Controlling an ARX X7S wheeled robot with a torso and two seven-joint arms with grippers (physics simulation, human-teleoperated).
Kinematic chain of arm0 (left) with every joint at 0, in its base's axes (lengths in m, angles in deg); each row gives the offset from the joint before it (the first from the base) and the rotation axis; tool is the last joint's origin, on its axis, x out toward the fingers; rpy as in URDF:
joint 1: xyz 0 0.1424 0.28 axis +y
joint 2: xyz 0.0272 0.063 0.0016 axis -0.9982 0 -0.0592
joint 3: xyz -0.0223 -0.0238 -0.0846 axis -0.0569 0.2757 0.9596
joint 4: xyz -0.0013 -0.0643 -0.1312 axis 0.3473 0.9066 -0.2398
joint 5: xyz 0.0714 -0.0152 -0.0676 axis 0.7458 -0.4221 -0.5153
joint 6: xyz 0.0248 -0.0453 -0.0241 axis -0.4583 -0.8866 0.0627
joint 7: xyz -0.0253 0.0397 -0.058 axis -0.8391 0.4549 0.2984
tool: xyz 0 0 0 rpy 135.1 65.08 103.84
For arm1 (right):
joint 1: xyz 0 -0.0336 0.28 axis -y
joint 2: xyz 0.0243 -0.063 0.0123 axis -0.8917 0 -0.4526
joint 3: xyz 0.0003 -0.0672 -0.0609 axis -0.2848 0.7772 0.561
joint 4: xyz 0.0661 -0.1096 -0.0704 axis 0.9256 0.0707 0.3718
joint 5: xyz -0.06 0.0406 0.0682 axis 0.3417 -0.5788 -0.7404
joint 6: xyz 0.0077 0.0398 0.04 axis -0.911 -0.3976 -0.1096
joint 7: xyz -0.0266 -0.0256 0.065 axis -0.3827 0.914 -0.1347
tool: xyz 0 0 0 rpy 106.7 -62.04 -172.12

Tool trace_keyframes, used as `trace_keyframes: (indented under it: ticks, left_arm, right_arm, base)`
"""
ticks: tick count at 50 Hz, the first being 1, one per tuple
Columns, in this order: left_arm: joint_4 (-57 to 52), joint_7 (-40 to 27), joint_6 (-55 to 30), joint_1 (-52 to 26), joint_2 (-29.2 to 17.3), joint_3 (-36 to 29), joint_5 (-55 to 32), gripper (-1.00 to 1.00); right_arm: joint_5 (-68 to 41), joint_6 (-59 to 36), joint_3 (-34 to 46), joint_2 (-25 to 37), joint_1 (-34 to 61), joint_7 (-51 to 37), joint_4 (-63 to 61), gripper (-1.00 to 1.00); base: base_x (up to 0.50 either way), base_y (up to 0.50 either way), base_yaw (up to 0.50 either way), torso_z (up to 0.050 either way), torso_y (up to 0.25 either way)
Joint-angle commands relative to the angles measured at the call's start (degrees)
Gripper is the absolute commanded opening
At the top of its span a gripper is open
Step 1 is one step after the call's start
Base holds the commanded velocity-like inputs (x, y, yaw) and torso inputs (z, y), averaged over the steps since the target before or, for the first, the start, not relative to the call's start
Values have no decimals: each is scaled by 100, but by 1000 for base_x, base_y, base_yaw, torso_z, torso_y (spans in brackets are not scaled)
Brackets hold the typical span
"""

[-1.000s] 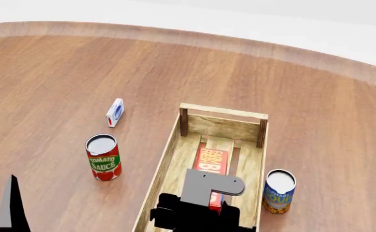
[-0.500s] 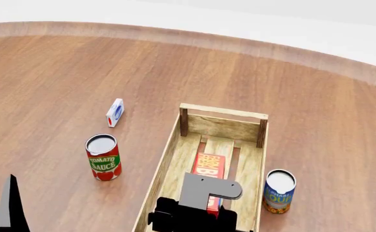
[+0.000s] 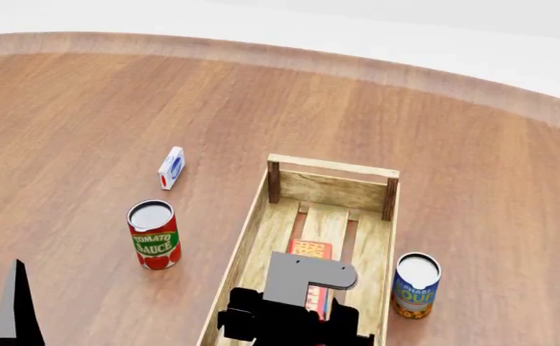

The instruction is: Pick up the butter and put it in the tray.

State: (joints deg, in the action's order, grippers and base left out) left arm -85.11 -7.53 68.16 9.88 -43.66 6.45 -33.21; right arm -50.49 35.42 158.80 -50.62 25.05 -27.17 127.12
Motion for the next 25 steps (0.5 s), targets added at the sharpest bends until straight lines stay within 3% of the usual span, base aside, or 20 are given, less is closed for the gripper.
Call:
trace_keyframes:
  ticks: [1, 17, 25]
  left_arm:
    - [-9, -16, 3, 3, -14, -9, -8, 100]
    - [-4, -34, -9, -20, -21, -44, -7, 100]
    - [-21, -44, -16, -25, -26, -71, 1, 100]
  right_arm:
    - [100, 35, 166, 26, 102, 14, -90, 100]
    - [71, 87, 229, 60, 127, 40, -173, 100]
    - [179, 42, 315, 582, 68, -868, -1534, 100]
  base:
    - [0, 0, 0, 0, 0]
    - [0, 0, 0, 0, 0]
    - [0, 0, 0, 0, 0]
